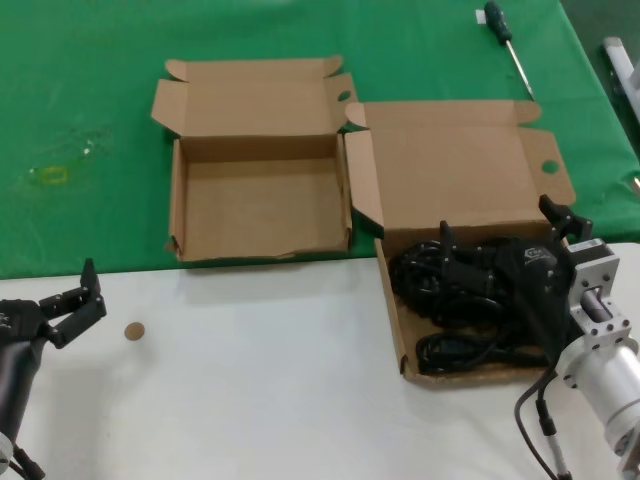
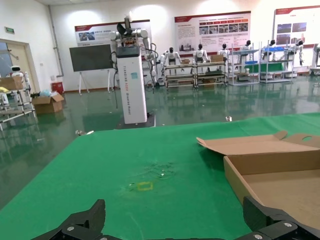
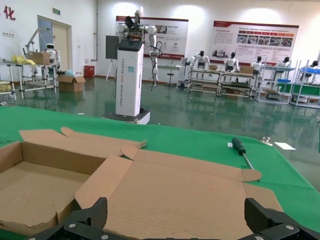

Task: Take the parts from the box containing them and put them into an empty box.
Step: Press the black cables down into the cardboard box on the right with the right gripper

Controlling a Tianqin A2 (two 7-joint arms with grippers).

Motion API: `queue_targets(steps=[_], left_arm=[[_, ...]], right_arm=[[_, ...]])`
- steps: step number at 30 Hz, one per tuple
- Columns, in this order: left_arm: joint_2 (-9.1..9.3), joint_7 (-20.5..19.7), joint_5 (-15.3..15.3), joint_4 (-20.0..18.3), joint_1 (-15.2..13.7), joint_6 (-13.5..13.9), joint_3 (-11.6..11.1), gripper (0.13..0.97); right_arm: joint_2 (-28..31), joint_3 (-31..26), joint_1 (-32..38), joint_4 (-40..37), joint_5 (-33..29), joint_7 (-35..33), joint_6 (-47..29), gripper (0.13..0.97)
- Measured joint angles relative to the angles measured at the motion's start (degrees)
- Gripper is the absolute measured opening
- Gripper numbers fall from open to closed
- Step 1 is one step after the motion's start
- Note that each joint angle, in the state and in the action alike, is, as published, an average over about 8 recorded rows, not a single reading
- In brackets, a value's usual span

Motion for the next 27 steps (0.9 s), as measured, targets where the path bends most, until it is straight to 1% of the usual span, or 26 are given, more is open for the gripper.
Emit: queue_targets(steps=[10, 18, 22, 27], left_arm=[[0.0, 0.0, 0.0, 0.0, 0.0, 0.0, 0.0, 0.923], [0.0, 0.0, 0.0, 0.0, 0.0, 0.0, 0.0, 0.809], [0.0, 0.0, 0.01, 0.0, 0.0, 0.0, 0.0, 0.809], [0.0, 0.0, 0.01, 0.0, 0.0, 0.0, 0.0, 0.692]], right_arm=[[0.0, 0.0, 0.0, 0.0, 0.0, 0.0, 0.0, 0.966], [0.16, 0.03, -0.02, -0.11, 0.11, 0.11, -0.11, 0.966], [0.62, -0.03, -0.05, -0.3, 0.34, 0.37, -0.1, 0.966], [2.45, -1.13, -0.04, -0.22, 0.99, 0.96, 0.73, 0.966]])
